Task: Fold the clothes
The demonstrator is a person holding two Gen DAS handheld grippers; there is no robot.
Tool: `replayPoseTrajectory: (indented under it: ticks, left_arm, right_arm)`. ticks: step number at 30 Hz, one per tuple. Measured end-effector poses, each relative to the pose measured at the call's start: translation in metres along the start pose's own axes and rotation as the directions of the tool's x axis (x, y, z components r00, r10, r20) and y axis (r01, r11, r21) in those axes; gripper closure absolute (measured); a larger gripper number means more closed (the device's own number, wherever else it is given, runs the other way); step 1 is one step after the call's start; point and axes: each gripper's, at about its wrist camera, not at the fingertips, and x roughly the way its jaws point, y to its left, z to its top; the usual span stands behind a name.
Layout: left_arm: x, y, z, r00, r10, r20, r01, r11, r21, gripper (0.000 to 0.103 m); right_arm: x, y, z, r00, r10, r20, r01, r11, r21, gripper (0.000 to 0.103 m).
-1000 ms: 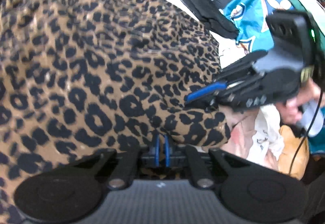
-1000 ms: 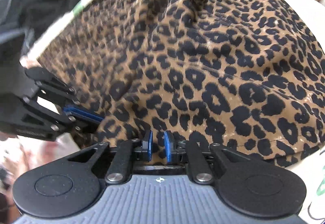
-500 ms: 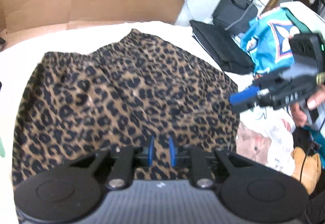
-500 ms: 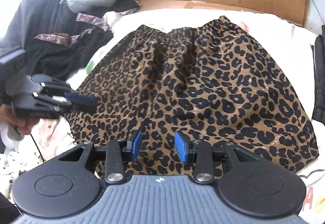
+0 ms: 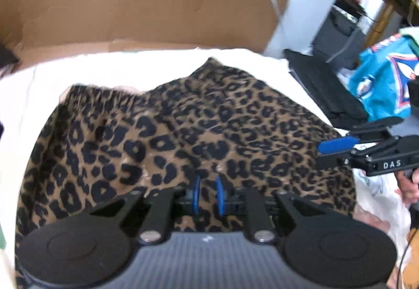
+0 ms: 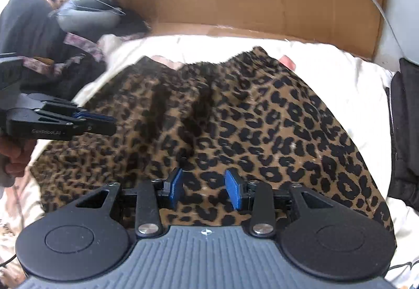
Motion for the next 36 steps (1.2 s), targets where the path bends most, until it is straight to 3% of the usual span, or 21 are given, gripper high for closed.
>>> replayPoseTrajectory:
  ticks: [2, 10, 17, 22, 25, 26, 29, 32, 36]
  left_arm:
    - [0.009, 0.004, -0.003, 1.000, 0.000, -0.011, 0.000, 1.000, -0.022, 0.090]
    - [0.037, 0.027, -0.011, 0.991, 0.115, -0.069, -0.119, 0.991, -0.056, 0.093]
    - [0.043, 0.047, -0.012, 0.982, 0.174, -0.071, -0.177, 0.983, -0.047, 0.100]
    - [0.038, 0.068, -0.009, 0.959, 0.273, -0.070, -0.277, 0.959, -0.059, 0.100]
    - [0.028, 0.078, -0.005, 0.932, 0.354, -0.071, -0.359, 0.930, -0.079, 0.102]
    - [0.023, 0.078, -0.004, 0.934, 0.353, -0.055, -0.357, 0.930, -0.086, 0.101]
    - [0.005, 0.074, 0.002, 0.962, 0.274, 0.020, -0.270, 0.957, -0.108, 0.101]
    - [0.002, 0.058, 0.013, 0.976, 0.206, 0.070, -0.202, 0.978, -0.060, 0.100]
    - [0.019, 0.036, 0.032, 0.989, 0.130, 0.075, -0.130, 0.991, -0.006, 0.099]
  right_arm:
    - [0.012, -0.005, 0.000, 1.000, -0.022, -0.016, 0.023, 0.999, 0.024, 0.060]
    - [0.056, -0.012, -0.008, 0.989, -0.088, -0.116, 0.088, 0.996, 0.000, 0.060]
    - [0.074, -0.013, -0.009, 0.984, -0.140, -0.108, 0.135, 0.989, -0.052, 0.060]
    - [0.083, -0.014, 0.000, 0.980, -0.179, -0.087, 0.172, 0.982, -0.085, 0.060]
    - [0.083, -0.024, 0.007, 0.969, -0.238, -0.071, 0.233, 0.969, -0.081, 0.061]
    - [0.082, -0.024, 0.011, 0.970, -0.235, -0.061, 0.231, 0.970, -0.078, 0.061]
    - [0.080, -0.025, 0.021, 0.974, -0.225, -0.033, 0.222, 0.973, -0.069, 0.061]
    - [0.077, -0.027, 0.032, 0.977, -0.214, -0.004, 0.213, 0.975, -0.060, 0.061]
    - [0.074, -0.028, 0.046, 0.979, -0.199, 0.034, 0.201, 0.978, -0.049, 0.061]
